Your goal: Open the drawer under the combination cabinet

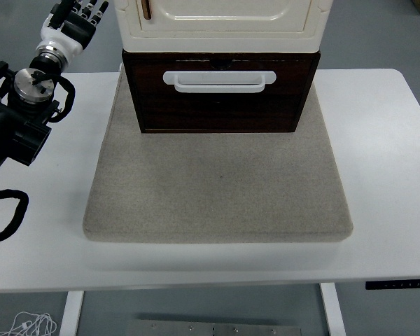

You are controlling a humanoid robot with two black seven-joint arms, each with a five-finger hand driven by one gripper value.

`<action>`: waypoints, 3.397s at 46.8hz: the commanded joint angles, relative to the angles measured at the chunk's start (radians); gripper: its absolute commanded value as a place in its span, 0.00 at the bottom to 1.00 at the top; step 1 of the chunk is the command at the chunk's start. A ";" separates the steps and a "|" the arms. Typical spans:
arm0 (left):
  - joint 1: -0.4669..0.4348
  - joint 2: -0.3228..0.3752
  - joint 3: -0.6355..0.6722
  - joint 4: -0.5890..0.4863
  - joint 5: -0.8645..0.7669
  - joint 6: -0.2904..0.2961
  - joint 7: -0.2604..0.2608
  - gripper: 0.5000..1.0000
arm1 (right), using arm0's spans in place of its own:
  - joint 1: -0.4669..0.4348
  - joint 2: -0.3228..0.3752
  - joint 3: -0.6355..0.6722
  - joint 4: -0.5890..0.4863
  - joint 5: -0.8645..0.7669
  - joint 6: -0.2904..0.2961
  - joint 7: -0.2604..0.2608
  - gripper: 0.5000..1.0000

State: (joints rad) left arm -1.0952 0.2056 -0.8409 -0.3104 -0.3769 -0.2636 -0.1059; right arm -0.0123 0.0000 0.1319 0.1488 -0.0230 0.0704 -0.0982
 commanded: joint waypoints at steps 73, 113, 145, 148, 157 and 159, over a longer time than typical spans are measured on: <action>-0.747 0.357 0.514 -0.607 0.314 0.067 0.015 1.00 | 0.000 0.000 0.000 0.000 0.000 0.000 0.000 0.86; -0.851 0.382 1.068 -1.208 0.636 0.110 0.322 1.00 | 0.000 0.000 0.000 0.000 0.000 0.000 0.000 0.86; -0.810 0.247 1.100 -1.110 0.616 0.190 0.572 1.00 | 0.000 0.000 0.000 0.000 0.000 0.000 0.000 0.85; -0.804 0.247 1.102 -1.102 0.616 0.190 0.577 1.00 | 0.000 0.000 0.000 0.000 0.000 0.000 0.000 0.86; -0.778 0.247 1.103 -1.069 0.616 0.193 0.580 1.00 | 0.000 0.000 0.000 0.000 0.000 0.000 0.000 0.86; -0.778 0.247 1.103 -1.067 0.616 0.193 0.581 1.00 | 0.002 0.000 0.000 0.000 0.000 0.000 0.000 0.85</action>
State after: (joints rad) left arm -1.8737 0.4525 0.2623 -1.3816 0.2391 -0.0711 0.4748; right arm -0.0121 0.0000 0.1319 0.1488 -0.0230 0.0703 -0.0981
